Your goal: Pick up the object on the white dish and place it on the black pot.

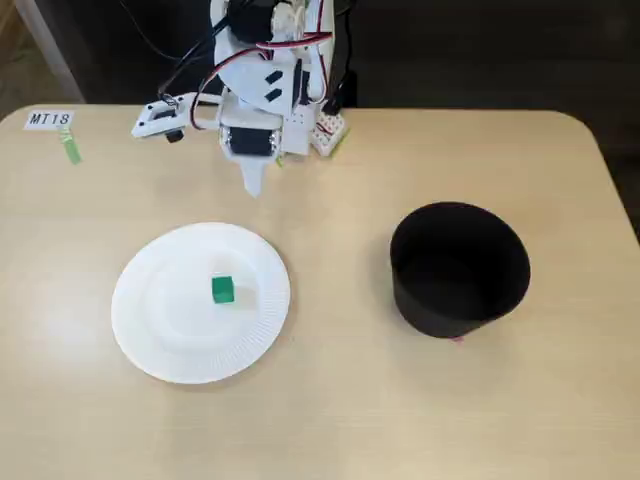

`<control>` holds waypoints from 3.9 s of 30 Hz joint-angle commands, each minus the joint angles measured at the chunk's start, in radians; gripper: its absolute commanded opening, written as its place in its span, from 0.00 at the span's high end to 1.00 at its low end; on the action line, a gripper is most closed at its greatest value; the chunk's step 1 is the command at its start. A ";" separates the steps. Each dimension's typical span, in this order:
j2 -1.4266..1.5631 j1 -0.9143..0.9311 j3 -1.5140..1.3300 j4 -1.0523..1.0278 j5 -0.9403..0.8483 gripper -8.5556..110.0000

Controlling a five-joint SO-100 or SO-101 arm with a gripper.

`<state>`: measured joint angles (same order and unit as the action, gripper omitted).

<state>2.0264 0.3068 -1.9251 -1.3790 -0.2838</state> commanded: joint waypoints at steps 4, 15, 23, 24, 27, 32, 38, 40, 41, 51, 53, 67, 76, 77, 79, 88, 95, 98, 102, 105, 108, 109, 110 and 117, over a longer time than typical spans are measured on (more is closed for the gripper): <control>0.055 0.003 0.035 0.008 -0.035 0.93; -0.101 0.015 0.048 0.114 -0.077 0.93; -0.261 0.046 0.071 0.123 -0.127 0.93; -0.284 0.048 0.084 0.123 -0.140 0.93; -0.359 0.051 0.150 0.109 -0.178 0.93; -0.420 0.071 0.179 0.135 -0.178 0.93; -0.502 0.089 0.230 0.137 -0.229 0.84; -0.518 0.095 0.244 0.130 -0.239 0.78; -0.523 0.100 0.244 0.133 -0.239 0.76; -0.650 0.120 0.339 0.114 -0.212 0.67; -0.670 0.120 0.348 0.120 -0.198 0.68; -0.782 0.115 0.405 0.153 -0.130 0.69; -0.881 0.101 0.480 0.163 -0.120 0.72; -0.891 0.101 0.491 0.166 -0.118 0.73; -0.916 0.101 0.517 0.173 -0.106 0.79; -0.968 0.101 0.640 0.089 -0.084 0.93; -0.704 0.049 0.640 0.035 -0.049 0.93; -0.551 -0.011 0.652 0.034 0.008 0.93; -0.388 -0.144 0.670 0.031 0.089 0.93; -0.298 -0.272 0.672 0.034 0.149 0.93; -0.229 -0.399 0.660 0.072 0.181 0.93; -0.215 -0.442 0.653 0.092 0.186 0.93; -0.206 -0.485 0.644 0.117 0.193 0.93; -0.092 -0.709 0.299 0.397 0.267 0.93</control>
<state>1.8638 -0.3543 -1.4941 -1.0922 -0.0383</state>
